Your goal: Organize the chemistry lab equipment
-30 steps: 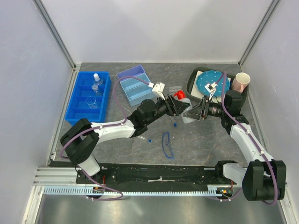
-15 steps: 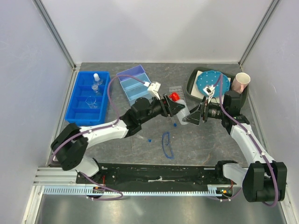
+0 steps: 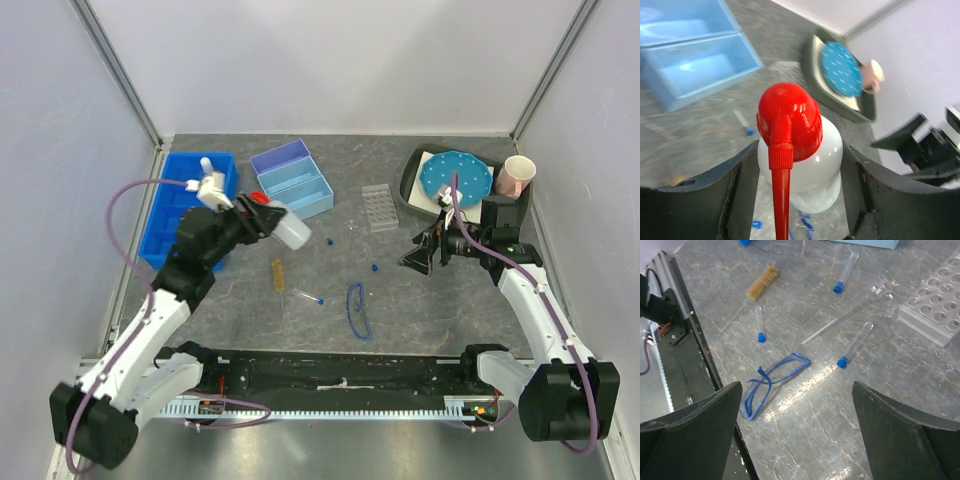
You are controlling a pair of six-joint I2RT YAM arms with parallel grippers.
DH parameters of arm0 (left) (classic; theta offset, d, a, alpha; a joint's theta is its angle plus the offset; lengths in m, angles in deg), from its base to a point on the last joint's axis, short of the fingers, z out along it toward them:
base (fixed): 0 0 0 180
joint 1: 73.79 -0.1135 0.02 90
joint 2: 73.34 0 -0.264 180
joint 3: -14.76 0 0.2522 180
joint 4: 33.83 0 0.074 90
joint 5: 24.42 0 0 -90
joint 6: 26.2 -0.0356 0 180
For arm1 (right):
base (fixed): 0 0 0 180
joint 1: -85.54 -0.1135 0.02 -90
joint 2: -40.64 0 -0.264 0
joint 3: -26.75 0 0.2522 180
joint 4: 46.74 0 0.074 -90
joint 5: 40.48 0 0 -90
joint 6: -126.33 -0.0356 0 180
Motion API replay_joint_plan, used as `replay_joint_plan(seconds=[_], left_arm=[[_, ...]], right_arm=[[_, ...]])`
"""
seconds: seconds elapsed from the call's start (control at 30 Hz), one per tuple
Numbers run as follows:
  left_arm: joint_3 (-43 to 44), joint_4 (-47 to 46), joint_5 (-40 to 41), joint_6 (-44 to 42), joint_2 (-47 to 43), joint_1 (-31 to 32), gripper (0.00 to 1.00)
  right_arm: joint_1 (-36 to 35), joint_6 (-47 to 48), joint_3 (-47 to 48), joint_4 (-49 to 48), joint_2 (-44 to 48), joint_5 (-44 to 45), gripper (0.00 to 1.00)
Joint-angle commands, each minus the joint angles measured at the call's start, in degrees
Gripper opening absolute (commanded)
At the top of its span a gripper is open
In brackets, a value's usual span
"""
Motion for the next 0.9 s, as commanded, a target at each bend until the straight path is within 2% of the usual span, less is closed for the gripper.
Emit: replay_joint_plan(seconds=[0.0,0.07,0.1,0.17,0.2,0.4,0.6,0.87], left_arm=[[-0.6,15.3,-0.1,-4.5,-6.9,-11.4,0.18],[-0.9,17.1,-1.7,-5.4,-7.7,-15.9,0.18],[-1.1,17.8,-4.3,-5.5,-7.6,-20.7,0.18],[-1.7,17.8,-6.8,-4.9,-6.4,-24.5,0.17],[-1.9,17.1,-9.5,-4.4,-6.0,-30.1,0.16],[-5.0,10.7,-17.7,3.5,-1.8,-44.5,0.15],[-5.0,7.0,-17.2,7.3,1.2,-52.0,0.13],[-2.5,6.5,-13.9,6.5,6.6,-55.9,0.14]], right_arm=[[0.3,4.1,2.7,1.7,0.7,3.4,0.98],[0.4,4.5,2.8,2.0,0.6,4.1,0.98],[0.4,4.6,2.9,2.0,0.7,4.4,0.98],[0.5,4.8,2.9,2.2,0.7,5.0,0.98],[0.6,5.0,2.9,2.4,0.7,5.1,0.98],[0.5,5.2,3.0,2.8,0.8,5.3,0.98],[0.5,5.5,2.9,3.2,1.0,5.0,0.98],[0.5,5.4,3.0,3.6,0.8,4.8,0.98]])
